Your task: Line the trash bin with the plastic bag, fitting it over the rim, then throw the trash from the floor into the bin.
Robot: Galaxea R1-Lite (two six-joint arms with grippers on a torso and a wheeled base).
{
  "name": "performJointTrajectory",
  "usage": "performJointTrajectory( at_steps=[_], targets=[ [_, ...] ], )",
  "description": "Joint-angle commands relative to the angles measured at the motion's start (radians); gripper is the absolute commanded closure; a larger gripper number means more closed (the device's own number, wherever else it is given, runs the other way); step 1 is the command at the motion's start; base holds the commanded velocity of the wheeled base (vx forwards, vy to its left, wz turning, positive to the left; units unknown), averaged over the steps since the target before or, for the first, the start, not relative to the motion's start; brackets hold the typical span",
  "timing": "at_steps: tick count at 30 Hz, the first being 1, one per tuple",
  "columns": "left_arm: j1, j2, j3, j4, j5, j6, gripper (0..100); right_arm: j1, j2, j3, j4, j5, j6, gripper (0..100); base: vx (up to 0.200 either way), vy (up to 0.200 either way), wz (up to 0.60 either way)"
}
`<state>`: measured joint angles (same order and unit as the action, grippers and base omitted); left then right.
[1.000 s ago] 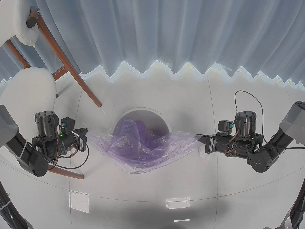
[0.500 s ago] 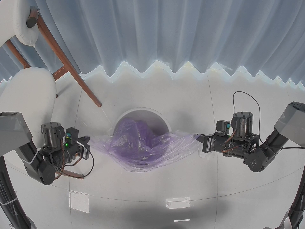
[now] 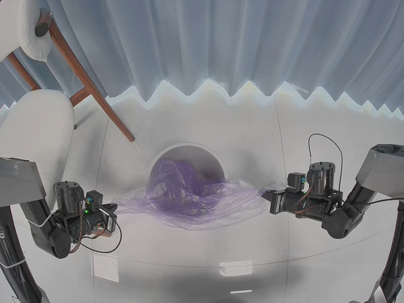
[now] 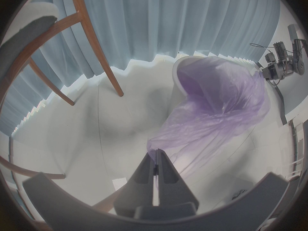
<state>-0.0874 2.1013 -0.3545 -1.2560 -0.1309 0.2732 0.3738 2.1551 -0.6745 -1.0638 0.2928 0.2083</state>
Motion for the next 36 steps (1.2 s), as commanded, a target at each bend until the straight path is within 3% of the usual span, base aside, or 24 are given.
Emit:
performJointTrajectory(
  at_steps=[1,13,21,25,28,32,36],
  targets=[
    [0.041,0.071,-0.027,-0.002,-0.013,0.029,100,-0.024,0.080,0.000,-0.018,0.000,-0.001,100,0.000,0.000,0.00],
    [0.048,0.180,-0.149,-0.014,-0.069,0.073,100,-0.041,0.149,-0.053,-0.050,-0.006,-0.006,100,0.000,0.000,0.00],
    [0.028,0.226,-0.313,-0.028,-0.082,0.072,100,-0.035,0.180,-0.155,-0.079,-0.020,-0.003,100,0.000,0.000,0.00],
    [0.034,0.212,-0.371,-0.048,-0.136,0.055,100,-0.035,0.131,-0.208,-0.090,-0.020,0.006,100,0.000,0.000,0.00],
    [0.041,0.163,-0.373,-0.063,-0.176,-0.005,100,-0.036,0.088,-0.215,-0.088,-0.014,0.034,100,0.000,0.000,0.00],
    [0.018,0.120,-0.351,-0.066,-0.174,-0.129,100,-0.035,0.071,-0.228,-0.091,-0.014,0.072,100,0.000,0.000,0.00],
    [0.018,0.114,-0.284,-0.094,-0.168,-0.143,100,-0.035,0.071,-0.201,-0.091,-0.015,0.083,100,0.000,0.000,0.00]
  ],
)
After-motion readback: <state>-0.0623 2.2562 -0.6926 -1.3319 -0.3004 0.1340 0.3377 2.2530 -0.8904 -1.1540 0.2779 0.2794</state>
